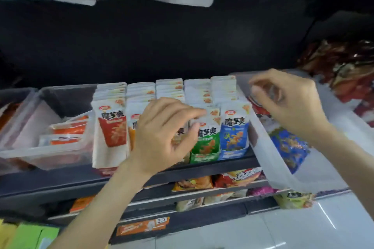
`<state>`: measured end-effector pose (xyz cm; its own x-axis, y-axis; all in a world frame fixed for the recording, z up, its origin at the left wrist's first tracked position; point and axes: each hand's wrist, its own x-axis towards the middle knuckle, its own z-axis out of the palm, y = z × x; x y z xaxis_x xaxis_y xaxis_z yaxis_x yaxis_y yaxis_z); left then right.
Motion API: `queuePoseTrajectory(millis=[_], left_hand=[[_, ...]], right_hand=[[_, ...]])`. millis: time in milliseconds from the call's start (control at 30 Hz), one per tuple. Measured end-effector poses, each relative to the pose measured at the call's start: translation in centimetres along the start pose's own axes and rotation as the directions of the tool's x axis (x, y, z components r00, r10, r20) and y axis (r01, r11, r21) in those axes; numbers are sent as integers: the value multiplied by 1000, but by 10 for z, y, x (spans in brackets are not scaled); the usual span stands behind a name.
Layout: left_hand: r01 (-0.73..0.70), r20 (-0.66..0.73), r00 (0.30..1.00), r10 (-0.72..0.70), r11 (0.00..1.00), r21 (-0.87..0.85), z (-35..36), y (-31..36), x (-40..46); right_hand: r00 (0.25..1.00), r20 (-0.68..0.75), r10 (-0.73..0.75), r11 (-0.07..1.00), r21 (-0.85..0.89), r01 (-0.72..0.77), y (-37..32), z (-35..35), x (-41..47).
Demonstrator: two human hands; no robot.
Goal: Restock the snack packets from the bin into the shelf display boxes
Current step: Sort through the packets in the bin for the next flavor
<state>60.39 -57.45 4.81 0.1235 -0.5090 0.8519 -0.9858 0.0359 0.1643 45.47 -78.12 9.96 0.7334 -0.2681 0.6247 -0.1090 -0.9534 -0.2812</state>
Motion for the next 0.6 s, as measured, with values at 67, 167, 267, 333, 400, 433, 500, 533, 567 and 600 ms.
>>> queuePoseTrajectory(millis=[67,167,267,333,400,433,500,533,567,600], left_hand=[[-44,105,993,49,998,-49,27,21,13],[-47,278,959,55,998,-34,68,51,26],[39,466,884,-47,999,26,107,79,30],[109,525,841,-132,991,74,127,89,31],[140,545,816,-191,981,135,141,92,32],[145,556,803,-214,975,166,146,91,32],[150,586,771,-247,966,209,151,90,31],[153,595,760,-262,962,228,153,91,31],[154,597,753,-275,957,246,155,92,30],[153,595,752,-285,953,262,155,93,30]], right_hand=[[990,71,121,990,-78,-116,46,-21,-19],[950,236,206,965,-209,-158,109,-28,-45],[891,412,191,955,-289,-72,150,-11,-60],[842,536,57,957,-271,107,167,5,-61],[785,619,-19,951,-231,205,173,19,-54],[759,649,-39,956,-196,217,174,25,-50],[700,712,-52,970,-129,204,175,39,-42],[662,748,-53,970,-119,212,175,44,-40],[630,774,-58,965,-119,235,174,47,-40],[625,778,-68,955,-131,267,174,50,-40]])
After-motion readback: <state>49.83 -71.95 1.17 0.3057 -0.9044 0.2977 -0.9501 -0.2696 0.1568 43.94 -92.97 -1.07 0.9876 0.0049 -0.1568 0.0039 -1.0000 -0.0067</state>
